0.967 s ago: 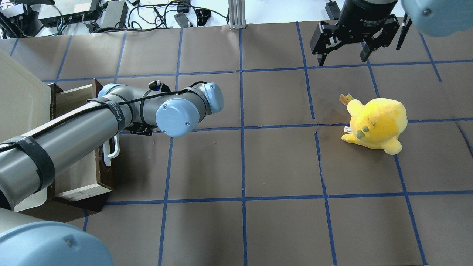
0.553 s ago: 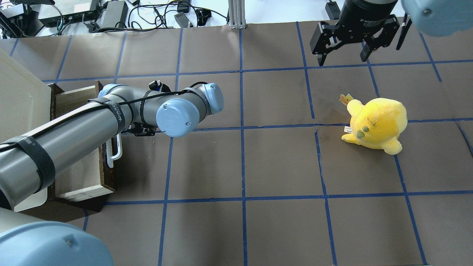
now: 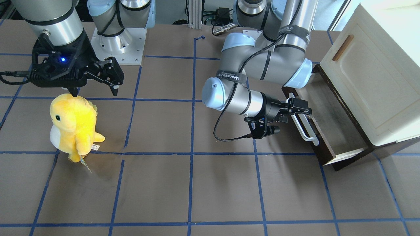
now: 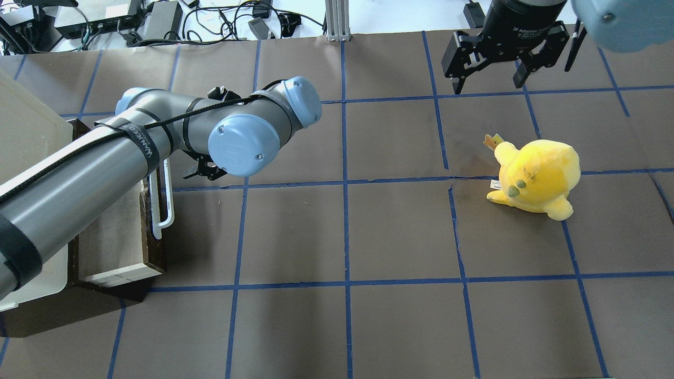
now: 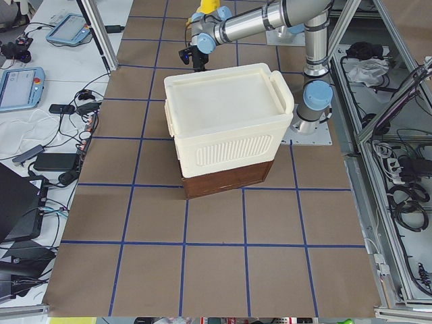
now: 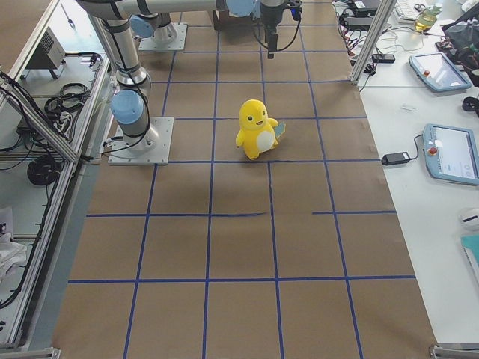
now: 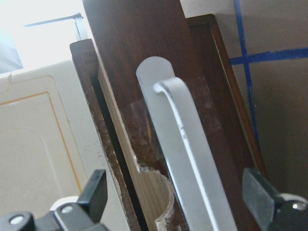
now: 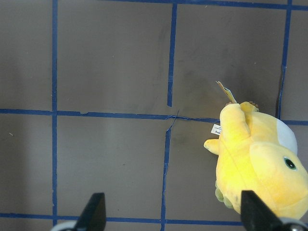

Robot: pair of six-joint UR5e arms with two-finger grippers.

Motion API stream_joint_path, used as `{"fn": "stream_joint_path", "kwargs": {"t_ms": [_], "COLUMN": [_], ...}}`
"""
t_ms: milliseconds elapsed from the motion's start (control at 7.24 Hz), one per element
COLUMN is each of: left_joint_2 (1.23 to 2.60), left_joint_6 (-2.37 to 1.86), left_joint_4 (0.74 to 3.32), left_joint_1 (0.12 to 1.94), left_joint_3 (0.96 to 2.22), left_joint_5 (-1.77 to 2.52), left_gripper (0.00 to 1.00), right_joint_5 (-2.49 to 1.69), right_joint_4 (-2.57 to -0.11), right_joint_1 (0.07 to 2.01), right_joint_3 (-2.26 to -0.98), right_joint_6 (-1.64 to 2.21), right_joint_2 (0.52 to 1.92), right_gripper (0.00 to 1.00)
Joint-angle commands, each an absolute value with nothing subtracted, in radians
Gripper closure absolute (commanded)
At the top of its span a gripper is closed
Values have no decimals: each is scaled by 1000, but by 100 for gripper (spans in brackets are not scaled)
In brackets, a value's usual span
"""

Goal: Pull drawer sideways
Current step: 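Open the left gripper and lift it away from the handle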

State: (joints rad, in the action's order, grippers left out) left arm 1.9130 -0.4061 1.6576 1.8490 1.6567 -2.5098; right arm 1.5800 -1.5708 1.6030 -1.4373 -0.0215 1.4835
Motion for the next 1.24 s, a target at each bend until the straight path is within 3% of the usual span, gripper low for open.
{"fn": "stream_joint_path", "kwargs": {"t_ms": [0,414,1105], "left_joint_2": [1847,1725,1559], "left_joint_6": [-313,-301,66], "left_joint_4": [1663,1651,1525], "left_joint_1": [1824,1764,1616], "left_joint_3": [1513,1462,1477], "left_joint_5": [-2201,-1828,-1628], "left_gripper": [0,0,2], "right_joint_5": [1580,1580,1580], "right_joint_4": [-1571,-1571,-1571], "right_joint_1": [1603,1603,1603], "right_joint_3": [-1437,-1437,-1437], "right_joint_6": [-21,-23,-21], "right_joint_2": [1483,1483,1483], "right_gripper": [0,0,0]}}
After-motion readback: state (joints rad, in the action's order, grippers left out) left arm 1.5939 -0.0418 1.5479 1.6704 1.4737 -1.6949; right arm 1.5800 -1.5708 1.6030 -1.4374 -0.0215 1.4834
